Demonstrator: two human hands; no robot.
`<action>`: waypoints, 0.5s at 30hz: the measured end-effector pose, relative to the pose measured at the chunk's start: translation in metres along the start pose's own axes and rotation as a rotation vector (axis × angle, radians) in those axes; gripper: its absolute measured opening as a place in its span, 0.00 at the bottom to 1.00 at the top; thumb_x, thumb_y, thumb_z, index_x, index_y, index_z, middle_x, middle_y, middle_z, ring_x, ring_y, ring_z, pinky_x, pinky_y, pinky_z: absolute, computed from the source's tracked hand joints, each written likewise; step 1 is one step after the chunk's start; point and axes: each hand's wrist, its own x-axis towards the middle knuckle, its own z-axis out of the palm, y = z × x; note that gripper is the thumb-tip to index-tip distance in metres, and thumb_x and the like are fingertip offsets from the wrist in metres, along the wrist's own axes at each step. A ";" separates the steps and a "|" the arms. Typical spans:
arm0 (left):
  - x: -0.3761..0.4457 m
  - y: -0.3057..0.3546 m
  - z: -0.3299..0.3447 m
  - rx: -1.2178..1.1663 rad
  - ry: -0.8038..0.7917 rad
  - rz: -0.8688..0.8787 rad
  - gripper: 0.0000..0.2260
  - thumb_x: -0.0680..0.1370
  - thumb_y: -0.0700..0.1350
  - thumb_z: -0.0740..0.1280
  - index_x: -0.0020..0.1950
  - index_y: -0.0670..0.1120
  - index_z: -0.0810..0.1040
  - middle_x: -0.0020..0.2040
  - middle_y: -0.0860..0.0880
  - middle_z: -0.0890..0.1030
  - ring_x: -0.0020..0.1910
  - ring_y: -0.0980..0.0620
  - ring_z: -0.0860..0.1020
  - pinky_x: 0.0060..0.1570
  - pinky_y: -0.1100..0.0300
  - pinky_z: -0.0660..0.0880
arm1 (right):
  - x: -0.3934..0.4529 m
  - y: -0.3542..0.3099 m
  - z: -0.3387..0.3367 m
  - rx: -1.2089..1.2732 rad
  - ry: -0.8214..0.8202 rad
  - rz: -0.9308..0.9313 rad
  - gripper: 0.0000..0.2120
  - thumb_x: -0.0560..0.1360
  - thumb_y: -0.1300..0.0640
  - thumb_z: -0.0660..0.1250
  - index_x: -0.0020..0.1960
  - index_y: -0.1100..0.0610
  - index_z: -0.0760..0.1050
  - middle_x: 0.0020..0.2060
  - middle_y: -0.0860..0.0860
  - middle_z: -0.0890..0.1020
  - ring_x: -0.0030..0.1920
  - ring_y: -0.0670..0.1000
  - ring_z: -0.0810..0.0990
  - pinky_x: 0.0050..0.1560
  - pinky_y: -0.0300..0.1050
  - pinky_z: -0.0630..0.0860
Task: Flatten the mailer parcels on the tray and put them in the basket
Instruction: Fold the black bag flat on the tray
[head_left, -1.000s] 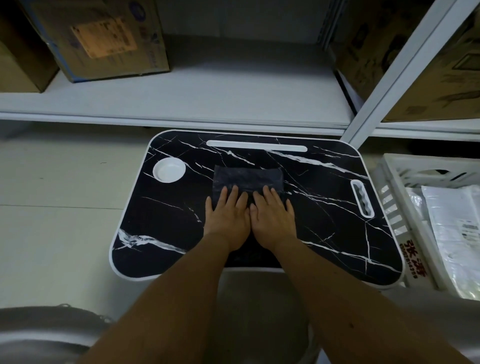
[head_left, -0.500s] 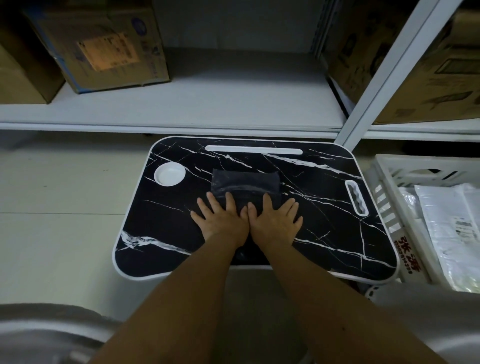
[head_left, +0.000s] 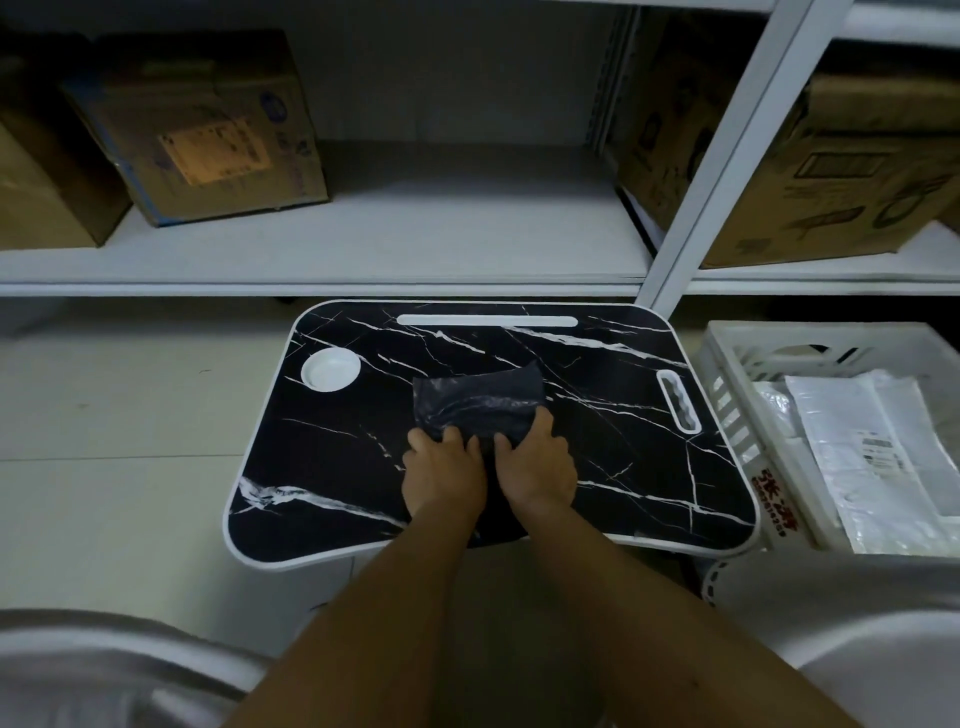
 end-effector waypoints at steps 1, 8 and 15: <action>-0.002 0.001 -0.001 0.000 -0.007 -0.002 0.16 0.82 0.56 0.51 0.62 0.47 0.69 0.59 0.43 0.63 0.56 0.43 0.71 0.51 0.51 0.72 | 0.000 0.001 -0.003 -0.005 -0.008 -0.012 0.30 0.78 0.45 0.62 0.75 0.50 0.54 0.60 0.60 0.74 0.58 0.60 0.75 0.56 0.53 0.72; -0.011 0.018 -0.013 -0.243 -0.060 -0.096 0.17 0.82 0.50 0.55 0.69 0.44 0.60 0.63 0.37 0.66 0.55 0.38 0.75 0.50 0.50 0.70 | -0.003 -0.002 -0.035 0.032 -0.028 -0.116 0.29 0.78 0.55 0.63 0.74 0.50 0.54 0.59 0.57 0.76 0.56 0.58 0.77 0.53 0.50 0.72; -0.013 0.035 -0.036 -0.428 -0.057 -0.146 0.33 0.76 0.54 0.67 0.71 0.41 0.53 0.64 0.36 0.70 0.62 0.36 0.72 0.61 0.43 0.71 | -0.009 -0.011 -0.083 0.098 0.004 -0.201 0.26 0.78 0.57 0.61 0.73 0.54 0.55 0.53 0.56 0.80 0.53 0.60 0.78 0.50 0.50 0.72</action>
